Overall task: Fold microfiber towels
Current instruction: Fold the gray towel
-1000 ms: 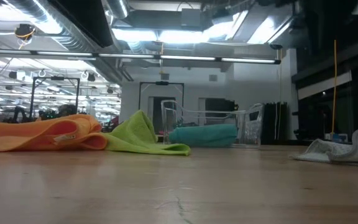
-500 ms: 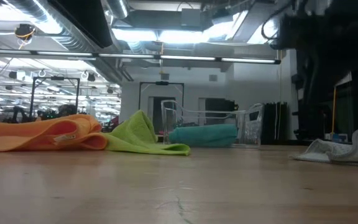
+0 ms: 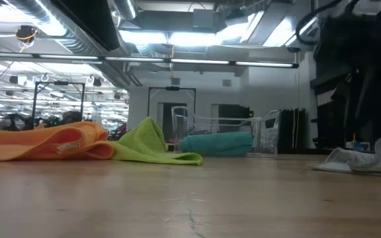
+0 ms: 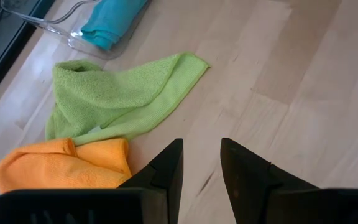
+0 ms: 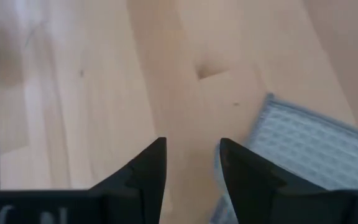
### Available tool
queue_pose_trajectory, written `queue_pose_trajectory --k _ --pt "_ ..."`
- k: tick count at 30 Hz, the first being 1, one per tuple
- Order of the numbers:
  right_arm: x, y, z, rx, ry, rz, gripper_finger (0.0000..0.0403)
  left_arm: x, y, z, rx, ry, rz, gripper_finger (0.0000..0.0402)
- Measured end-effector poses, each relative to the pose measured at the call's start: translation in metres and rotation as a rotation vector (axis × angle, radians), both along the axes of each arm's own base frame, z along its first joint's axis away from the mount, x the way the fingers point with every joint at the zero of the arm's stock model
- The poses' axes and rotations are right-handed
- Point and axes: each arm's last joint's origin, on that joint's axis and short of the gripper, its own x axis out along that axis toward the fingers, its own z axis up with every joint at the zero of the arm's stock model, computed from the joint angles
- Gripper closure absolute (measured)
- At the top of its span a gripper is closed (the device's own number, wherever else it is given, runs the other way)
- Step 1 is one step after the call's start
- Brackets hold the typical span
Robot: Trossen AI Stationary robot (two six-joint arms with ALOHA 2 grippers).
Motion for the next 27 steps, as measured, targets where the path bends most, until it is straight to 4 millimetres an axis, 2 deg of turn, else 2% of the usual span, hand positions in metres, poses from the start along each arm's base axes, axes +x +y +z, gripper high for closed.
queue_pose_trajectory --k 8,16,27 --pt "0.007 0.025 0.001 -0.041 -0.017 0.08 0.0283 0.001 0.0 0.0 -0.007 -0.01 0.001 0.0302" --pt "0.007 0.022 -0.022 -0.224 0.066 0.053 0.0299 0.002 0.001 0.0 -0.004 -0.017 0.005 0.0302" --pt "0.008 0.025 -0.035 -0.219 0.128 0.082 0.0305 0.007 0.007 0.0 0.03 0.022 -0.032 0.0302"
